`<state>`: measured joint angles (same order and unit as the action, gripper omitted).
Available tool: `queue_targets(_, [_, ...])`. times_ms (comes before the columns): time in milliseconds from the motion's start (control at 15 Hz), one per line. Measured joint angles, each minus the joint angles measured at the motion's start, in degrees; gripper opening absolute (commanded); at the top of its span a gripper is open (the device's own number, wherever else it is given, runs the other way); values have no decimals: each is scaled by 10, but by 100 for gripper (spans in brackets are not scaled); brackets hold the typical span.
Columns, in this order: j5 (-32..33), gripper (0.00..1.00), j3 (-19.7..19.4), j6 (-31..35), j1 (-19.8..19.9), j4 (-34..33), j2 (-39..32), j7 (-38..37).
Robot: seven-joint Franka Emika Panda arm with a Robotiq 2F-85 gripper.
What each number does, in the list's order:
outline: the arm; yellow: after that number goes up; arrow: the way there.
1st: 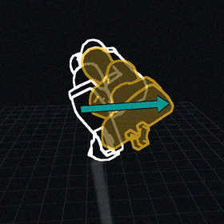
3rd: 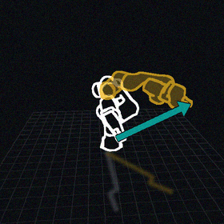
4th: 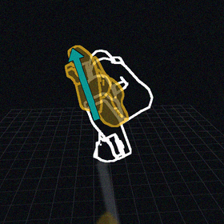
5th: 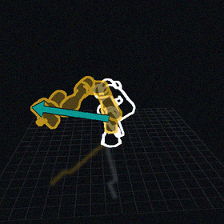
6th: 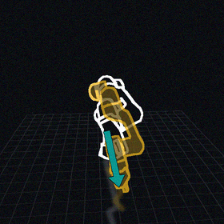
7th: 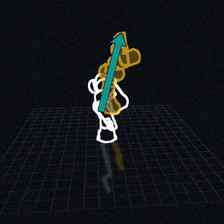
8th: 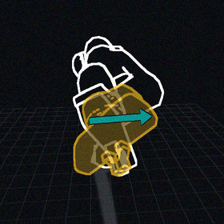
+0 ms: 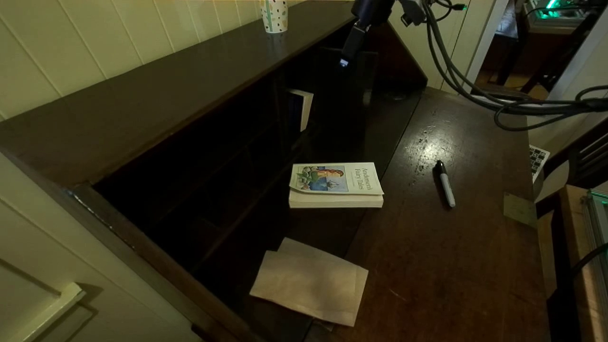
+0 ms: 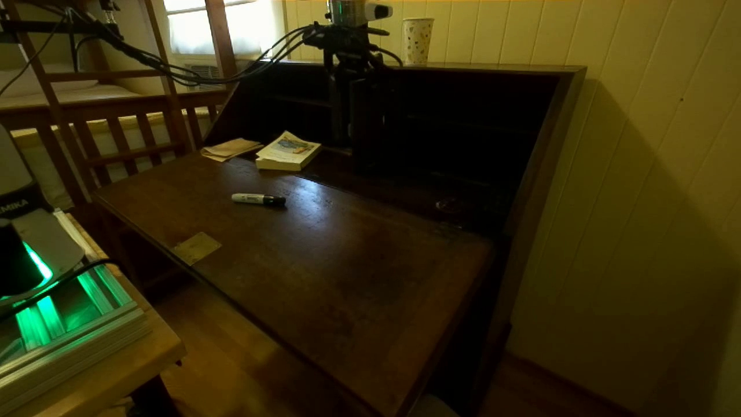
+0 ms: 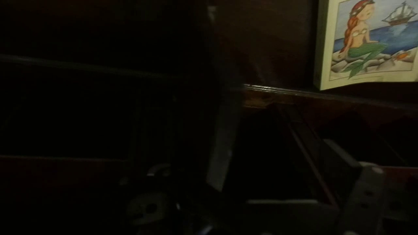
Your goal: Put the blue book on the shelf.
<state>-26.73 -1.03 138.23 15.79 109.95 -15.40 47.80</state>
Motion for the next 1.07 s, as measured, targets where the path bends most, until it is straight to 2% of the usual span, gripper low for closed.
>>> queue_targets(333, [-2,100,15,-17,-20,-3,-5,0])
queue_targets(1067, [-4,100,63,-2,-29,-53,-62,34])
